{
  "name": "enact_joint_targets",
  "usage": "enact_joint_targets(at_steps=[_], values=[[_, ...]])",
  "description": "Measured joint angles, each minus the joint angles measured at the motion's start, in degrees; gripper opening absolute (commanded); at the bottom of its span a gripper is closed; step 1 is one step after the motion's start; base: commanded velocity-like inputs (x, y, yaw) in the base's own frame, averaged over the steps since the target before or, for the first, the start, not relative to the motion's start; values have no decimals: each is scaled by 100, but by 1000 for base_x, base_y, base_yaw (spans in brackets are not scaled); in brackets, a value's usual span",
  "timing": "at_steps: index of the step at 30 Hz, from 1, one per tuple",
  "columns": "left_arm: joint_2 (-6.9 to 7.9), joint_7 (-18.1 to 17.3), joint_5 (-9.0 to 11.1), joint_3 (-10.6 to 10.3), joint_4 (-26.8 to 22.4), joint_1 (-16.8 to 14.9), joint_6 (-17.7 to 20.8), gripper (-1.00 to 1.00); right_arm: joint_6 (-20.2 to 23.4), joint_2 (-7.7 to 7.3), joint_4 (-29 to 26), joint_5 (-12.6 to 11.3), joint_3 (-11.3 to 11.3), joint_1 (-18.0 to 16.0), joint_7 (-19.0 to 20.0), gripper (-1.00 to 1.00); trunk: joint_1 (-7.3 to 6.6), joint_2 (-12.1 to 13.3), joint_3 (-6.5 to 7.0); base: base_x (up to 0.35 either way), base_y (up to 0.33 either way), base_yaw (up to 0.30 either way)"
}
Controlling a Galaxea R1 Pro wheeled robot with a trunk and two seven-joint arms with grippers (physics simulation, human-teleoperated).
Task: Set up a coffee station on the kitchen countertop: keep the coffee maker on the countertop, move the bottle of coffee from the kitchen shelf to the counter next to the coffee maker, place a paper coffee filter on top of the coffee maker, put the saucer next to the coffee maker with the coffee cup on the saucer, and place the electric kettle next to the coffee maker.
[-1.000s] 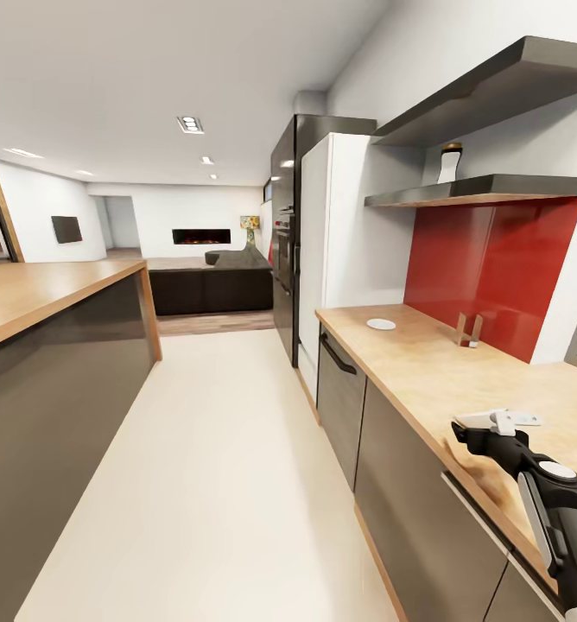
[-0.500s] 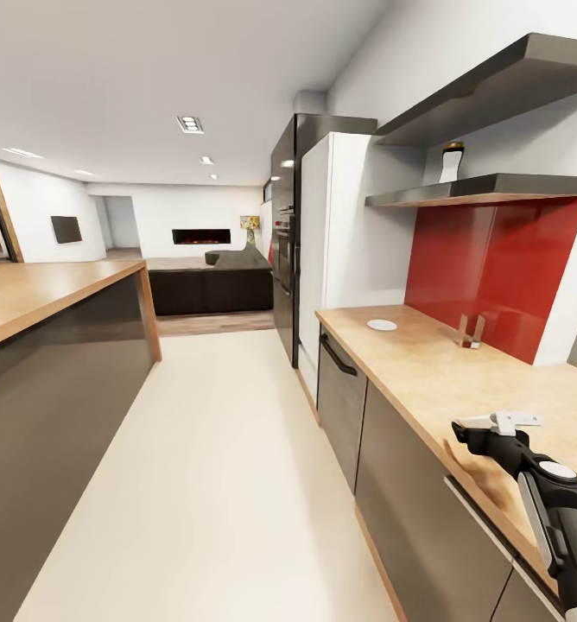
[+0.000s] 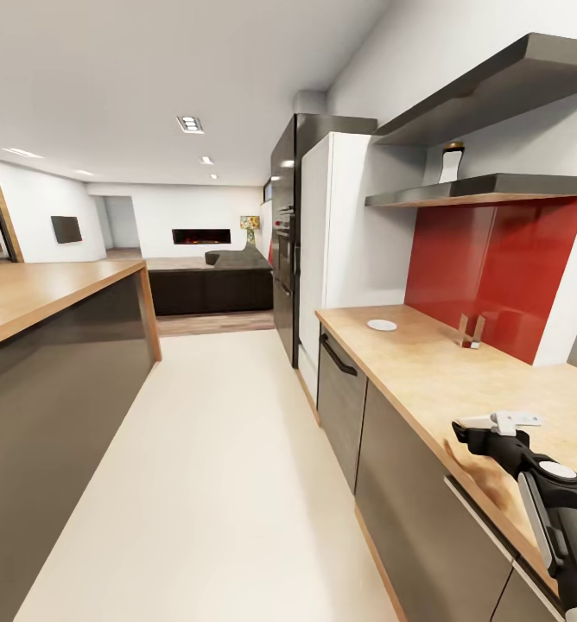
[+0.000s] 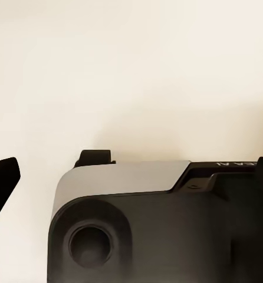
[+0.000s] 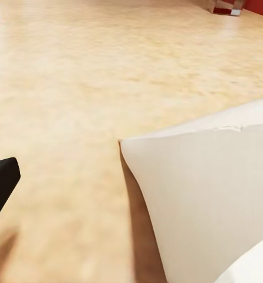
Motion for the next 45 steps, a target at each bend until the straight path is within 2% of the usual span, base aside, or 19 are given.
enact_joint_targets(at_steps=[39,40,45], values=[[2,2,0,0,0,0,0,100,0,-2,0,0,-8,0,-1,100,0,0,0,8,0,0],[2,3,0,0,0,0,0,100,0,-2,0,0,-8,0,-1,-100,0,0,0,0,0,0],[1,2,0,0,0,0,0,100,-1,-3,0,2,-9,0,2,-100,0,0,0,0,0,0]])
